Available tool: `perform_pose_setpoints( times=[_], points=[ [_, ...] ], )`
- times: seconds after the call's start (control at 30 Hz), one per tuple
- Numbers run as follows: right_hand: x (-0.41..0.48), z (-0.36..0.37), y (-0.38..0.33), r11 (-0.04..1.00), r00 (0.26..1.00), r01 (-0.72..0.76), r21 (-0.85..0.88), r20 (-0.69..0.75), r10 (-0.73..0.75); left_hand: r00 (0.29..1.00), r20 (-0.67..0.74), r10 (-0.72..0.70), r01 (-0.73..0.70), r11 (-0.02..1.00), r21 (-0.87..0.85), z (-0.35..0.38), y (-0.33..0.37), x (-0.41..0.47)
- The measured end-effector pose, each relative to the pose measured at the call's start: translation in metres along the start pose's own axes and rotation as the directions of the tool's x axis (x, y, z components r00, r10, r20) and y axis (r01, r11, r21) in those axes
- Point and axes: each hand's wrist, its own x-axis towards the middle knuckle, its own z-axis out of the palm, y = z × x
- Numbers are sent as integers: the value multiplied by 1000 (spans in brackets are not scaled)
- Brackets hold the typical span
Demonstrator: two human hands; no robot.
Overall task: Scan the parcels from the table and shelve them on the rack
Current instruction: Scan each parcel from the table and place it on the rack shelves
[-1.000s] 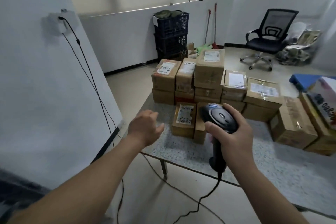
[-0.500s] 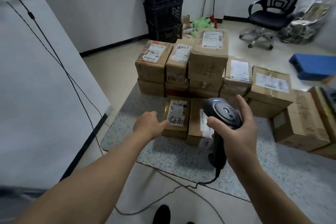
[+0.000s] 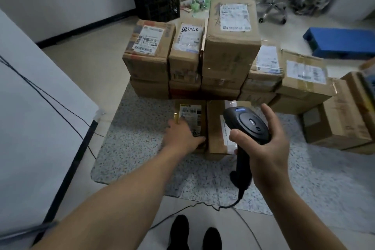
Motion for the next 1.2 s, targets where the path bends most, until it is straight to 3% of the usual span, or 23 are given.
perform_pose_setpoints(
  times=[0.57, 0.8, 0.9, 1.03, 1.2],
  points=[
    [-5, 13, 6, 1000, 1000, -3, 2, -21, 3, 998, 54, 8, -11, 999, 50, 0, 1, 5],
    [-14, 17, 2, 999, 999, 43, 3, 22, -44, 997, 71, 8, -22, 979, 203, -26, -53, -1],
    [-16, 18, 3, 999, 998, 53, -9, 31, -53, 1000, 14, -1, -3, 949, 315, -48, -76, -4],
    [-18, 21, 5, 998, 996, 61, -16, 60, -60, 981, -144, 127, -45, 881, 471, -64, -94, -10],
    [-19, 26, 0, 998, 992, 68, 12, 106, -69, 932, -169, 320, -222, 874, 432, -50, -86, -22]
  ],
)
